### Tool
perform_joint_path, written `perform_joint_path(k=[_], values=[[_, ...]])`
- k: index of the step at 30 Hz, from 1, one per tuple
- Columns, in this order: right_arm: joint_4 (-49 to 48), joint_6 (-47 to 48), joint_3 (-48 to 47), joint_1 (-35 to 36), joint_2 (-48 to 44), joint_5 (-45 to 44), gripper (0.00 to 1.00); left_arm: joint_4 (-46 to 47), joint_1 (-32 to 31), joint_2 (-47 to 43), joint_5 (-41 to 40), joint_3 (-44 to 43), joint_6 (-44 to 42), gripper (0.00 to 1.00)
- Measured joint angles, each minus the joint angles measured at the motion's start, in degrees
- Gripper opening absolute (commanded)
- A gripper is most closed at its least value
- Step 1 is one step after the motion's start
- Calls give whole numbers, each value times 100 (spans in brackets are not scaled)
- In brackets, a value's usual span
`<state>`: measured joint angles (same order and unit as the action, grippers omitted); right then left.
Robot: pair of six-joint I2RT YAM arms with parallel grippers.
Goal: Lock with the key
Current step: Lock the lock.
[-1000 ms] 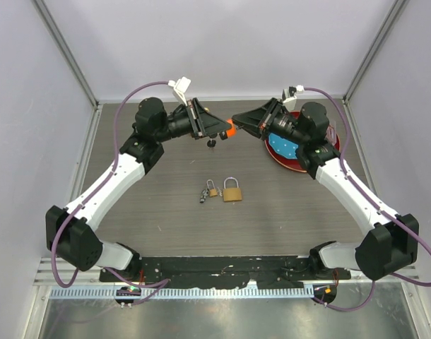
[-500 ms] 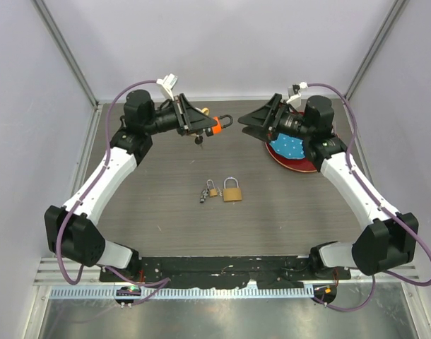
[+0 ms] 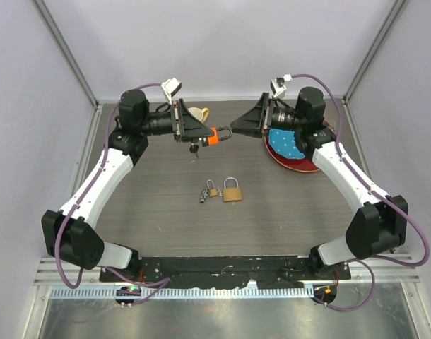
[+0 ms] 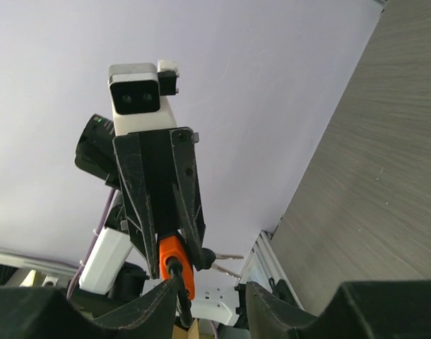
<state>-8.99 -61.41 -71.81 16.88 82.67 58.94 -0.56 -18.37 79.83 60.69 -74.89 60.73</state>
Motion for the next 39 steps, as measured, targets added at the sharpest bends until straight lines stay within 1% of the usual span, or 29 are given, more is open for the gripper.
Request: perform_joint_path(k=[5, 8, 11, 12, 14, 15, 18, 21, 24, 25, 29, 33, 39], values=[[-7, 20, -146, 177, 35, 304, 44, 15, 0, 0, 258, 0, 94, 0], [-33, 24, -192, 223, 33, 422, 40, 28, 0, 0, 323, 0, 144, 0], [-33, 20, -192, 243, 31, 476, 33, 33, 0, 0, 367, 0, 184, 0], [-33, 20, -192, 251, 31, 487, 29, 35, 0, 0, 367, 0, 188, 0], [-37, 22, -192, 254, 31, 496, 25, 46, 0, 0, 369, 0, 190, 0], [-35, 17, -192, 254, 31, 505, 20, 57, 0, 0, 367, 0, 192, 0], [-35, 28, -201, 258, 28, 527, 15, 55, 0, 2, 367, 0, 190, 0], [-28, 52, -225, 269, 26, 533, 13, 63, 0, 2, 367, 0, 199, 0], [-15, 111, -236, 291, 22, 531, 4, 90, 0, 2, 376, 0, 247, 0], [-9, 133, -243, 295, 22, 529, 2, 116, 0, 2, 380, 2, 293, 0], [55, 282, -304, 315, 7, 485, 2, 321, 2, 4, 407, 26, 520, 0], [240, 538, -398, 328, -46, 391, 2, 848, 13, 28, 457, 168, 1003, 0], [898, 1102, -802, 398, -55, 175, 2, 1419, 35, 74, 531, 243, 1480, 0]])
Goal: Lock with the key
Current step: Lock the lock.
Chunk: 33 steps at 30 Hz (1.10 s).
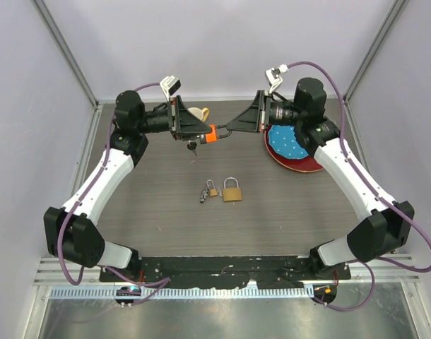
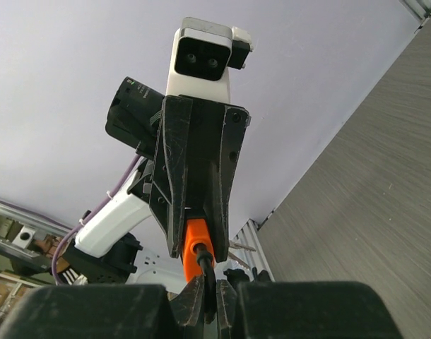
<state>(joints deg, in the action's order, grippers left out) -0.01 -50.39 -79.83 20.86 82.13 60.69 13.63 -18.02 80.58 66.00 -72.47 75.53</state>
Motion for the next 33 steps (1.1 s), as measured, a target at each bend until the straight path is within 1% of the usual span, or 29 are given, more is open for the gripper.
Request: perform_joint_path(k=[5, 18, 27, 33], values=[[442, 358, -299, 136, 0, -203, 2, 221, 66, -2, 127, 0, 138, 0], [911, 739, -485, 332, 0, -688, 2, 356, 127, -9, 212, 114, 251, 0], [1023, 1032, -647, 481, -2, -1163, 2, 439, 105, -9, 323, 116, 382, 0], [1012, 1084, -723, 535, -2, -1279, 2, 588, 33, -9, 444, 116, 461, 0]])
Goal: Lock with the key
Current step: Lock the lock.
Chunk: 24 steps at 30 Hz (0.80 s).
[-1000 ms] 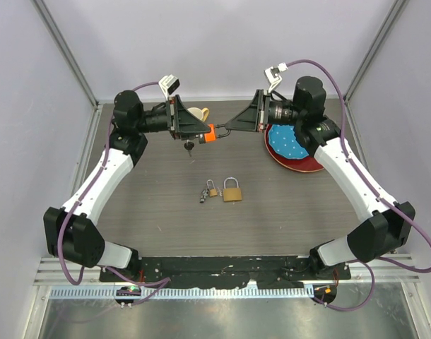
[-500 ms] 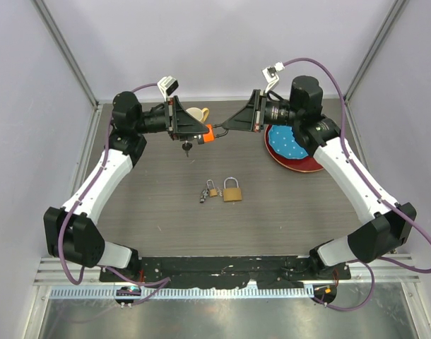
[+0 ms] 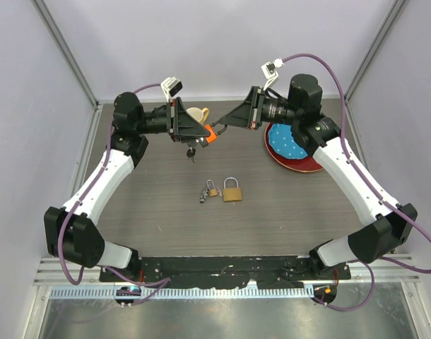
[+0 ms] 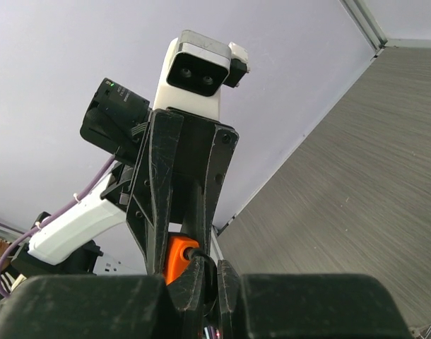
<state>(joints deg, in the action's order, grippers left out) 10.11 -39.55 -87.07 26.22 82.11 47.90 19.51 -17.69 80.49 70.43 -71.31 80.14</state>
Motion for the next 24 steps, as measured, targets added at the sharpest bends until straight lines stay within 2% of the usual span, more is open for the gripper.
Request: perform_joint_path(k=[13, 24], values=[[-122, 7, 81, 37, -116, -48, 2, 304, -28, 0, 105, 48, 234, 0], [-380, 2, 81, 101, -249, -52, 2, 1705, -28, 76, 227, 162, 1235, 0]])
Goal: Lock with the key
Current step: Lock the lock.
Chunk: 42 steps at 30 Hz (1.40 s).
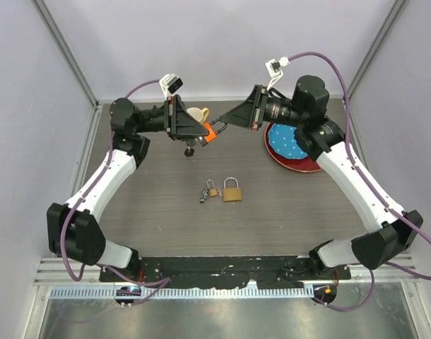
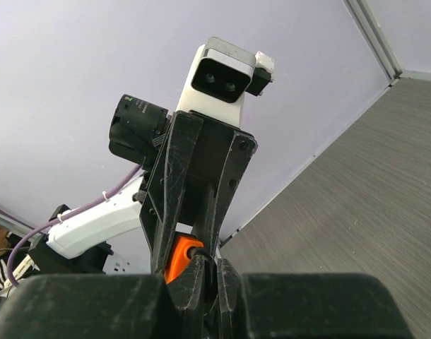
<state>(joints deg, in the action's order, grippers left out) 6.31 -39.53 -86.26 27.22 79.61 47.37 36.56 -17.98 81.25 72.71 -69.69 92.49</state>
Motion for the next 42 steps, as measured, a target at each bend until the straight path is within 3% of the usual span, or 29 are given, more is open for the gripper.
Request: perform_joint_path(k=[11, 22, 42], values=[[-142, -304, 15, 17, -52, -133, 2, 501, -2, 107, 2, 0, 208, 0], [-232, -868, 260, 81, 13, -160, 2, -1779, -35, -227, -232, -140, -1661, 0], [282, -11, 153, 105, 42, -417, 2, -2531, -94, -17, -352, -439, -1954, 0]])
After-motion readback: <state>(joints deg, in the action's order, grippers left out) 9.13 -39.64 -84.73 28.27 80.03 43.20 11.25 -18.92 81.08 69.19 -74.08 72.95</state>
